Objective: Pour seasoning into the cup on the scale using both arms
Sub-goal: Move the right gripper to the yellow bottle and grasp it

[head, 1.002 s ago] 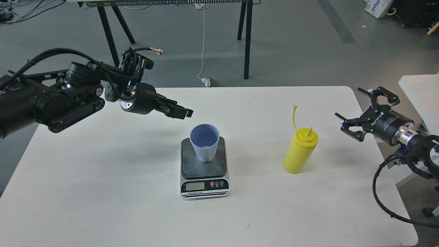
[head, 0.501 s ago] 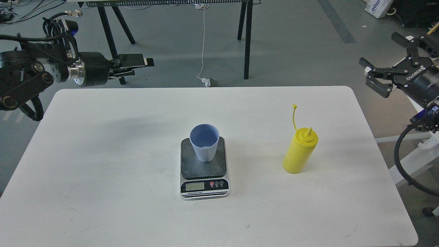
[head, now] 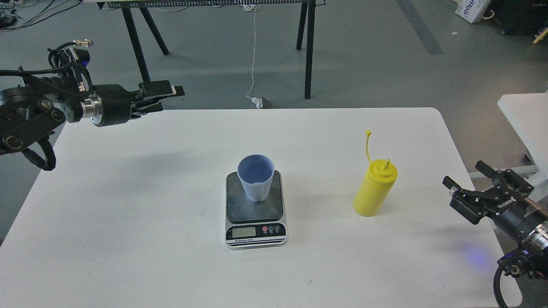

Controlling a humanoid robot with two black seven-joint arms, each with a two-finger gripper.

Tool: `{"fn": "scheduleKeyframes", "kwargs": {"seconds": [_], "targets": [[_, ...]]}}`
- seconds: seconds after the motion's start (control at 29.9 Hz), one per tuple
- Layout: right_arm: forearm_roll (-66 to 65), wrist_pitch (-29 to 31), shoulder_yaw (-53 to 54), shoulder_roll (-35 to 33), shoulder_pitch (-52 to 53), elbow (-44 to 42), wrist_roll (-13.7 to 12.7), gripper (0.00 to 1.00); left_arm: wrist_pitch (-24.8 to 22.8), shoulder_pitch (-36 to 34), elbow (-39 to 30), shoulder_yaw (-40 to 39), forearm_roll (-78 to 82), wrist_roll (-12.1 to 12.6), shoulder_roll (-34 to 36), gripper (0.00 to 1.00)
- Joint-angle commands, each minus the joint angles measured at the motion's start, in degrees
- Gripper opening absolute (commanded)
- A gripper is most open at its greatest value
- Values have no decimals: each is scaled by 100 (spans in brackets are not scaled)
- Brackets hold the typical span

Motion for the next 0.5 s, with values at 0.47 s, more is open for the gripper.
{"fn": "scheduleKeyframes", "kwargs": {"seconds": [0.47], "targets": [[-1512, 0, -327, 1620, 420, -1132, -1, 96, 0, 38, 43, 2, -8, 0, -22, 99]]}}
